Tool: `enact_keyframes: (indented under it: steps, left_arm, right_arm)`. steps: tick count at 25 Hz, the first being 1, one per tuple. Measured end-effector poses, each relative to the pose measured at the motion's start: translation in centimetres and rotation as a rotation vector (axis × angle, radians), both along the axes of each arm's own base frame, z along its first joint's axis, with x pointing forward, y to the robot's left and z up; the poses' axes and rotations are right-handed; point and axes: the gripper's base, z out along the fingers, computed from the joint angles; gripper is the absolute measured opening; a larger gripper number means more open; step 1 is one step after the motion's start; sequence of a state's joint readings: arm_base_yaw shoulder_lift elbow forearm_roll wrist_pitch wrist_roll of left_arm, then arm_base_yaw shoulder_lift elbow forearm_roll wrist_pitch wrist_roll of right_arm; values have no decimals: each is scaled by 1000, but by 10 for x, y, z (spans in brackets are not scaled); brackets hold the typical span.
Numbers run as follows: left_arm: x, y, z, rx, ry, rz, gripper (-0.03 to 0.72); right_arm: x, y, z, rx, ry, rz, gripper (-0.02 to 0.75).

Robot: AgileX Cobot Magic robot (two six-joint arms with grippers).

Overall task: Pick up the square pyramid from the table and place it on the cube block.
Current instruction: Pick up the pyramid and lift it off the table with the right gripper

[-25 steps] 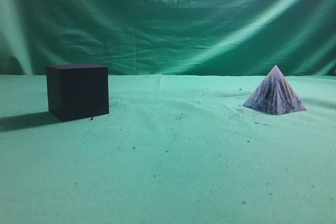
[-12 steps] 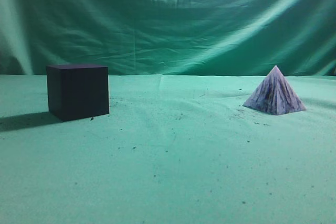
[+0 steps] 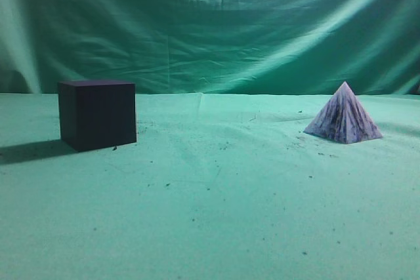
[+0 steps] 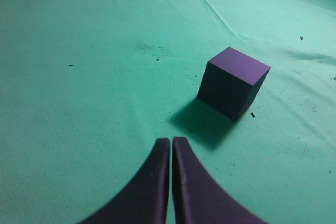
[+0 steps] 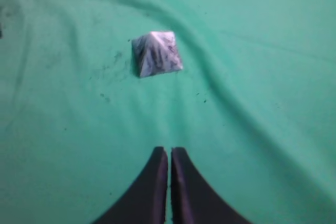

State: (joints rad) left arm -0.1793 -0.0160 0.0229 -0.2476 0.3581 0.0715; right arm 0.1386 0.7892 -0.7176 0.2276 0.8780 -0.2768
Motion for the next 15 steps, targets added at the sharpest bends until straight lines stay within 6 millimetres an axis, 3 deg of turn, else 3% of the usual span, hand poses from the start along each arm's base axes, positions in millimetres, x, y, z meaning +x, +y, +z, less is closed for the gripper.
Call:
enact_keyframes:
  steps: [3,8,9,11,13,14,15]
  left_arm:
    - [0,0,0,0,0,0,0]
    - [0,0,0,0,0,0,0]
    - [0,0,0,0,0,0,0]
    - [0,0,0,0,0,0,0]
    - [0,0,0,0,0,0,0]
    - [0,0,0,0,0,0,0]
    - [0,0,0,0,0,0,0]
  right_arm:
    - [25,19,-7,-47,119,118,0]
    - [60,59,-43,-198,228,282,0]
    - [69,66,-50,-212,240,293,67]
    - [77,70,-54,-212,241,290,67]
    - [95,79,-66,-213,271,277,195]
    - [112,87,-72,-210,285,255,353]
    - [119,90,-77,-207,299,238,449]
